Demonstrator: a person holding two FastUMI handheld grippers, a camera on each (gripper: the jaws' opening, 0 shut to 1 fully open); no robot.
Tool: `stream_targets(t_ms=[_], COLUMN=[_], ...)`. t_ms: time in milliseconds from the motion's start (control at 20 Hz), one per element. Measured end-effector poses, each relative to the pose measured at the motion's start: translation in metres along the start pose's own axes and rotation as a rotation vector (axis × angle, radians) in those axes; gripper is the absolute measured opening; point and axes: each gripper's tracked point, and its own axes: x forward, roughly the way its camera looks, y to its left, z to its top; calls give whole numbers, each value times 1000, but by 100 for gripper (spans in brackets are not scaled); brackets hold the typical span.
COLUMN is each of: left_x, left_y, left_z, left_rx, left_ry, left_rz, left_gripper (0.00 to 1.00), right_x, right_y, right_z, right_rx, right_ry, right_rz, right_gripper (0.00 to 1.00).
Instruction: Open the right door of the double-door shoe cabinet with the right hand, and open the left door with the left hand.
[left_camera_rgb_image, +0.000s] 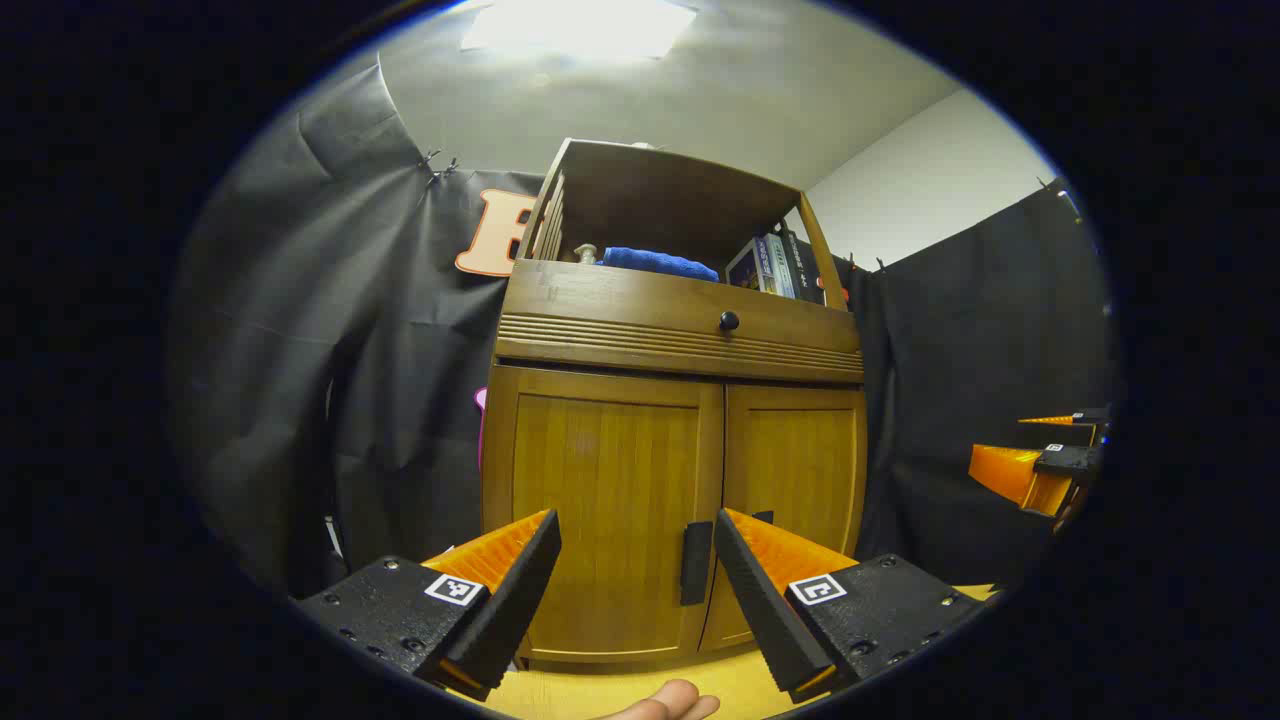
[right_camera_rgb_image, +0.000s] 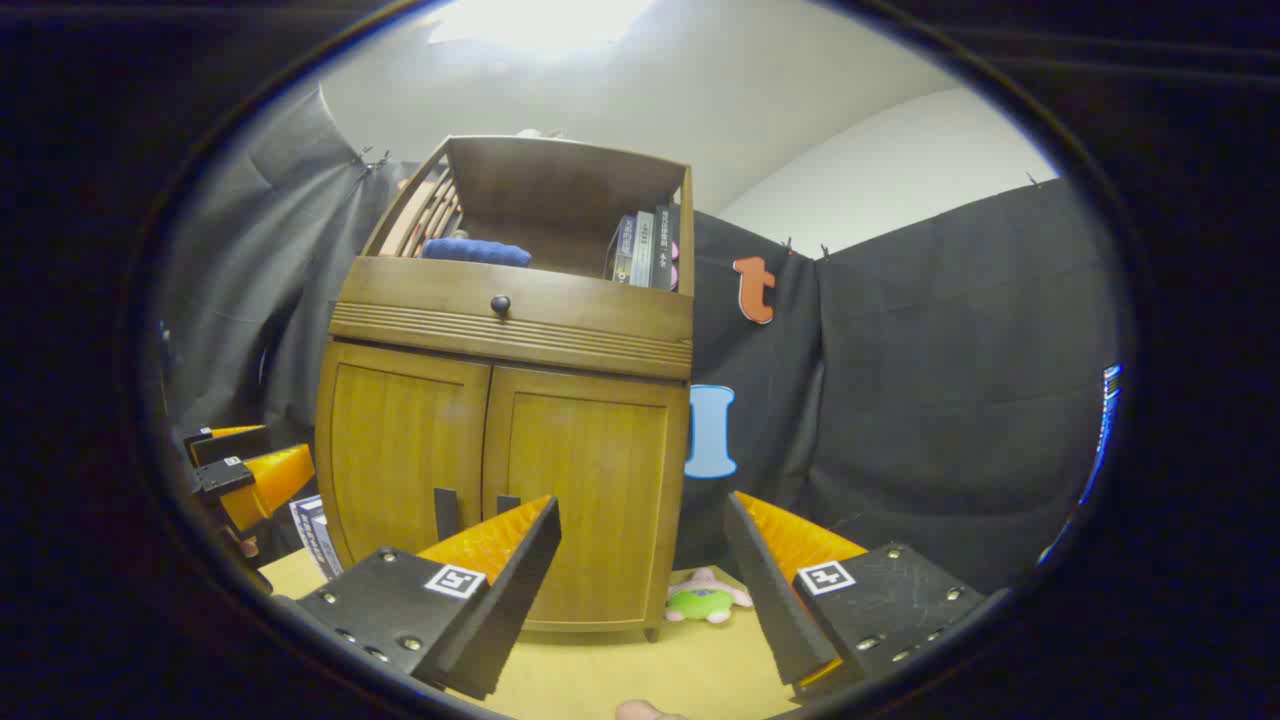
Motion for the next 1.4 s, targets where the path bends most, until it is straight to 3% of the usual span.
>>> stream_targets(t_ms=[50, 150, 500, 550, 600, 650, 1400], left_x=[-1, -1, 0, 0, 0, 0, 4], left_y=[1, 5, 5, 4, 4, 5, 14], left_z=[1, 2, -1, -1, -1, -1, 0], left_rx=[-1, 3, 11, 13, 12, 13, 27], left_ry=[-5, -8, 1, 3, 4, 5, -2], left_rz=[4, 18, 17, 15, 14, 14, 24], left_gripper=[95, 92, 92, 95, 92, 95, 92], right_x=[-1, -3, 2, 4, 5, 8, 79], right_y=[-2, -3, -7, -6, -5, -4, 38], right_z=[2, 6, 7, 6, 5, 2, -30], right_rx=[1, 3, 3, 2, 0, -1, -1], right_ry=[-3, -13, -5, -1, 4, 11, 84], right_rz=[0, -4, -20, -17, -16, -15, 88], right_gripper=[98, 98, 98, 98, 97, 97, 98])
